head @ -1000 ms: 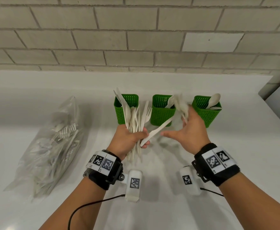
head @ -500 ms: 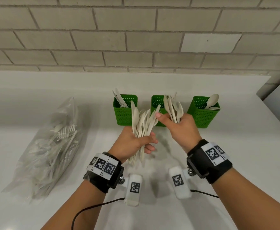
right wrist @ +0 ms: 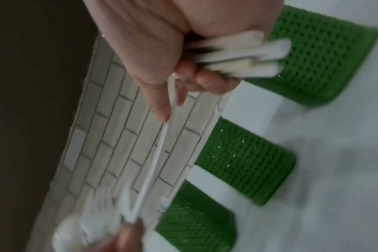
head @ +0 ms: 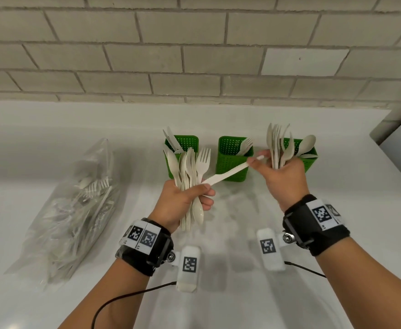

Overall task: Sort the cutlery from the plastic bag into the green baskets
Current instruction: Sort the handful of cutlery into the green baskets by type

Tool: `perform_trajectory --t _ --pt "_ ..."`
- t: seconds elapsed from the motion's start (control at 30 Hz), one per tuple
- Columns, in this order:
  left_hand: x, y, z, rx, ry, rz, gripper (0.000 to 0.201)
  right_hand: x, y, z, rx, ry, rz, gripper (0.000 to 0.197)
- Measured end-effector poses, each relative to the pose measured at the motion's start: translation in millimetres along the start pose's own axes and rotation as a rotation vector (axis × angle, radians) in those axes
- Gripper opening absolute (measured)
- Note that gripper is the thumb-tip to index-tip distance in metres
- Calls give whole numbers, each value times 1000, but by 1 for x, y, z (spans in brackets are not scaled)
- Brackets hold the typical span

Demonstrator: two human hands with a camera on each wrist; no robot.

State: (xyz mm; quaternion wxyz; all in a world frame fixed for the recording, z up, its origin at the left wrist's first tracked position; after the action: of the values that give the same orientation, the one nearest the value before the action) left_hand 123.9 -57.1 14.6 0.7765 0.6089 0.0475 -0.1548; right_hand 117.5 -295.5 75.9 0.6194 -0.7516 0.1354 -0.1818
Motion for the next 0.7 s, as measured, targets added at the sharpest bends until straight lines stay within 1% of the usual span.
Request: perform_trajectory --t 0.07,0.1,0.13,0.17,0.2,0.23,0.27,0.3,0.33,0.37,0.4,0.43,0.47,0.5,0.53,0.6,0.63,0.7 --pt "2 1 -3 23 28 6 12 -2 -6 -3 -212 -6 -76 52" --pt "3 2 -3 40 27 10 11 -5 -13 0 -333 -40 -163 64" --pt "3 2 0 62 13 14 10 -9 -21 10 -485 -107 -267 70" --pt "2 2 4 86 -15 16 9 -17 -24 25 -666 -192 -361 69" --pt "0 2 10 109 -55 19 7 -24 -21 41 -834 -285 -423 63" --pt "-2 2 18 117 -97 21 5 -31 -14 56 -948 -377 -464 53" --pt "-4 2 24 99 -133 24 5 -36 -7 67 -985 -449 -481 40" --pt "-4 2 27 53 -151 25 5 -40 -4 72 -967 -487 -489 30" --pt "-4 1 27 4 -143 22 6 -39 1 73 -926 -483 -476 26" --pt "-3 1 22 -29 -112 16 7 -37 3 68 -840 -447 -433 28" --pt "-2 1 17 -43 -78 12 8 -30 6 59 -708 -403 -309 33" --pt "-1 0 13 -41 -59 7 8 -26 11 50 -519 -363 -156 38" --pt "-1 0 12 -29 -60 6 8 -25 15 45 -324 -332 -28 39" --pt "-1 0 12 -10 -72 6 8 -25 14 44 -164 -313 46 35" --pt "-1 0 14 13 -89 7 9 -26 9 46 -76 -306 69 29" --pt "-4 0 22 55 -143 11 13 -28 -2 52 -12 -322 47 17" --pt "-6 1 28 74 -179 13 18 -30 -7 56 4 -335 23 15" --pt "-9 0 36 85 -226 8 26 -31 -12 59 36 -327 -16 19"
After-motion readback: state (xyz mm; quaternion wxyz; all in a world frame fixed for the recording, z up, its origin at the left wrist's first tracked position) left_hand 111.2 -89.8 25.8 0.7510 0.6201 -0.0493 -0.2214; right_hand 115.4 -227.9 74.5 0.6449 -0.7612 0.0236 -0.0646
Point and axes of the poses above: each hand's wrist, its own x-axis towards the middle knuckle, its own z-axis out of the palm, y = z × x, the point moved 10 cm from there along x, towards the middle knuckle, and after that the axes turned 3 degrees about -x, right-handed, at the moved point
